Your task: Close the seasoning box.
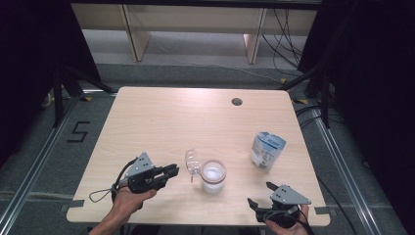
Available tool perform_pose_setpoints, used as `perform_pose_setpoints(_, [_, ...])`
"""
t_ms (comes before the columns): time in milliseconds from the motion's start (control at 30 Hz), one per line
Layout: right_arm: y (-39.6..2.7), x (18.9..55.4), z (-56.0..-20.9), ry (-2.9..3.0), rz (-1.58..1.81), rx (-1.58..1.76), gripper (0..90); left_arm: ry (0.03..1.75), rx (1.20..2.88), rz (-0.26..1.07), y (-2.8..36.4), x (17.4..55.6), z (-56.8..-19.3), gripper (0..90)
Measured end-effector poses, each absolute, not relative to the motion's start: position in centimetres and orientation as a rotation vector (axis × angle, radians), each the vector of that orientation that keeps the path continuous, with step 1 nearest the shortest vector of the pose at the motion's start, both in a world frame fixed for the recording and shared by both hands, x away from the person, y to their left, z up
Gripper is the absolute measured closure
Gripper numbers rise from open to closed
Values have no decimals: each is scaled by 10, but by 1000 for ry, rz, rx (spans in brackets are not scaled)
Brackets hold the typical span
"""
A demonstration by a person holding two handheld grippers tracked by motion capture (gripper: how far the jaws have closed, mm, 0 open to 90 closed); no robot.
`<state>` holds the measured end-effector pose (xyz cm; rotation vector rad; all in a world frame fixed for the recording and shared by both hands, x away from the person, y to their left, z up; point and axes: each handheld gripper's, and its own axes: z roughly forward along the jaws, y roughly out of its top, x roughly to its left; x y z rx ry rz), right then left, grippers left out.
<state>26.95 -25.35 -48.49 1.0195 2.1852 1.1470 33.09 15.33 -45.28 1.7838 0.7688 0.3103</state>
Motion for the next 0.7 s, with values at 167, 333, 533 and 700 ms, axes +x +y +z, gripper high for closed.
perform_pose_setpoints(167, [-253,270,-486,2190,1144,1019,175,787,1776,309,149,331,-449,865])
perform_pose_setpoints(333, [-253,270,-486,2192,1148,1021,178,773,1778,309,146,331,-447,893])
perform_pose_setpoints(533, [-252,269,-486,2202,1147,1047,181,758,1761,292,141,331,-443,893])
perform_pose_setpoints(700, [-251,268,-486,2202,1149,1063,182,753,1768,304,139,331,-440,893])
